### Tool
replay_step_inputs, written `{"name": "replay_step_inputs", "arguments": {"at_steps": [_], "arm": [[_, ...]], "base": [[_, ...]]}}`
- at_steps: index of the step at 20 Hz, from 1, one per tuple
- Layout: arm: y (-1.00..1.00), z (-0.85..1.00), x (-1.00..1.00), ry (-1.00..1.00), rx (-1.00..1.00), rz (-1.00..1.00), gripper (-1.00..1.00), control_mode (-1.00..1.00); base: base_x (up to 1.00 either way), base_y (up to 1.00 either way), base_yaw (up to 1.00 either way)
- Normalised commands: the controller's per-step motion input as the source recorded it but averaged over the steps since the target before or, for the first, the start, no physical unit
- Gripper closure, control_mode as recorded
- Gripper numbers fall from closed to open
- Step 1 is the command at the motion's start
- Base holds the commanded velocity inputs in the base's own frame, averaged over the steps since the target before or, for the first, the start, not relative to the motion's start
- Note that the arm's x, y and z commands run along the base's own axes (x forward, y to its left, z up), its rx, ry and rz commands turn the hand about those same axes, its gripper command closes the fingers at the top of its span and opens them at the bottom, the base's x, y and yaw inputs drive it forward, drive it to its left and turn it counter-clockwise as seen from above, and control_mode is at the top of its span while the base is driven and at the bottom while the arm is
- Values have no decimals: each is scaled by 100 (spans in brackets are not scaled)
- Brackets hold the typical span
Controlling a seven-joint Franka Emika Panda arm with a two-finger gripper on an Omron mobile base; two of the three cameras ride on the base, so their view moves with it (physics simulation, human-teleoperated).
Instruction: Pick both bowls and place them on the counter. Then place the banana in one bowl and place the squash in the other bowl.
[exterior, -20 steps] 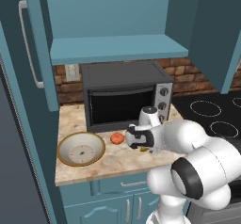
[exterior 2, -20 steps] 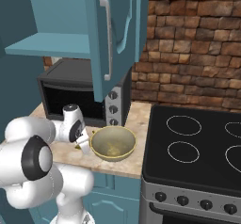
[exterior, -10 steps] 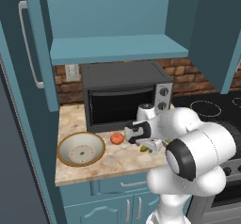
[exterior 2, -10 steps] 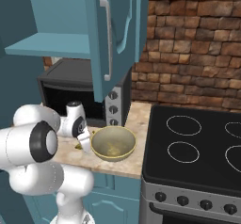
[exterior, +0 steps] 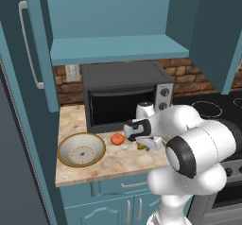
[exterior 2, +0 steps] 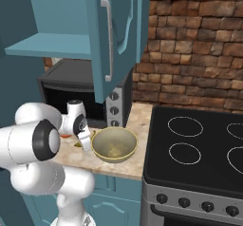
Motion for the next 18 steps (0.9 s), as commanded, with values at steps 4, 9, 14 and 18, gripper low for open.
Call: {"name": "replay_step_inputs", "arguments": {"at_steps": [4,9,14,18], "arm": [[2,33,-25,0,0,0,100,-100],[4,45,-23,0,0,0,100,-100],[7,46,-28,0,0,0,100,-100],[-8,42,-34,0,0,0,100,-100]], "base": [[0,0,0],[0,0,0],[0,0,0],[0,0,0]]}}
